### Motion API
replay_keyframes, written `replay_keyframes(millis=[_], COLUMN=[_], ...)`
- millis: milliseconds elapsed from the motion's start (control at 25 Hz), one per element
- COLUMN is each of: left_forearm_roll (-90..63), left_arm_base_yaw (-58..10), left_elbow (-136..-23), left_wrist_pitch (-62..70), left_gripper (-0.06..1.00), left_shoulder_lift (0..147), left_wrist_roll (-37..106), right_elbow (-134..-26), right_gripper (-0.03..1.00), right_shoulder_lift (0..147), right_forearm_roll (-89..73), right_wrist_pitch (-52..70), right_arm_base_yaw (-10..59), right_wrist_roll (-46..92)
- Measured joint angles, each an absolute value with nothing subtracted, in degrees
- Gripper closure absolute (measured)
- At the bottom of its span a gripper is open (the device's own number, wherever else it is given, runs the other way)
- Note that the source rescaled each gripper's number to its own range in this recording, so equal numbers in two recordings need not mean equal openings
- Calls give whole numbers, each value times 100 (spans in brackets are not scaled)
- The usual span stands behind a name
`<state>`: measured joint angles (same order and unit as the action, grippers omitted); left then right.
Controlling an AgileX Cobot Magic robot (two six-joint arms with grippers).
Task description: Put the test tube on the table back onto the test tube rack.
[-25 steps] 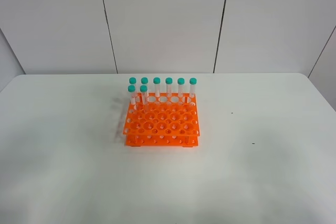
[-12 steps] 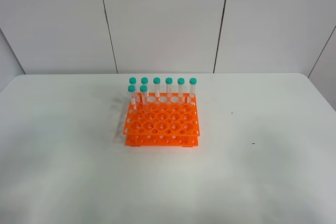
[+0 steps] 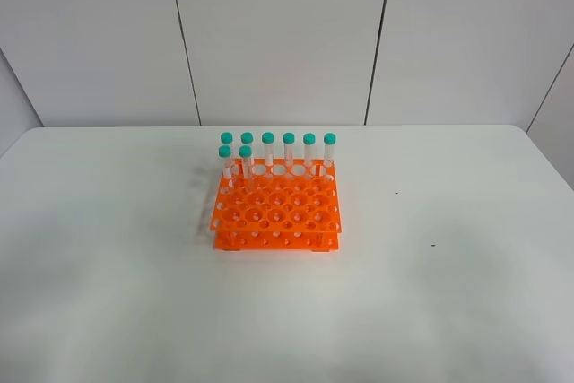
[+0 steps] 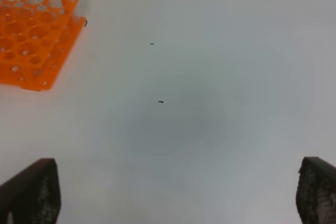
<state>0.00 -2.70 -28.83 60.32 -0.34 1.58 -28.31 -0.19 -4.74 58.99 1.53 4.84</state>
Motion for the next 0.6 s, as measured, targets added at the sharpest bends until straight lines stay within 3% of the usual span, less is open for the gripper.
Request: replay_keyframes(millis=[600], left_forearm_roll=[0], left_arm_base_yaw=[-150], left_elbow=[-2883], left_wrist_pitch=[6032], left_gripper=[1], left_shoulder_lift=[-34], left_wrist_roll=[158], right_elbow=[-2831], right_gripper=[-3], right_shoulder_lift=[-19], right_forearm_roll=[-474], right_wrist_pitch=[5899], right_arm_base_yaw=[153], right_wrist_roll=[484])
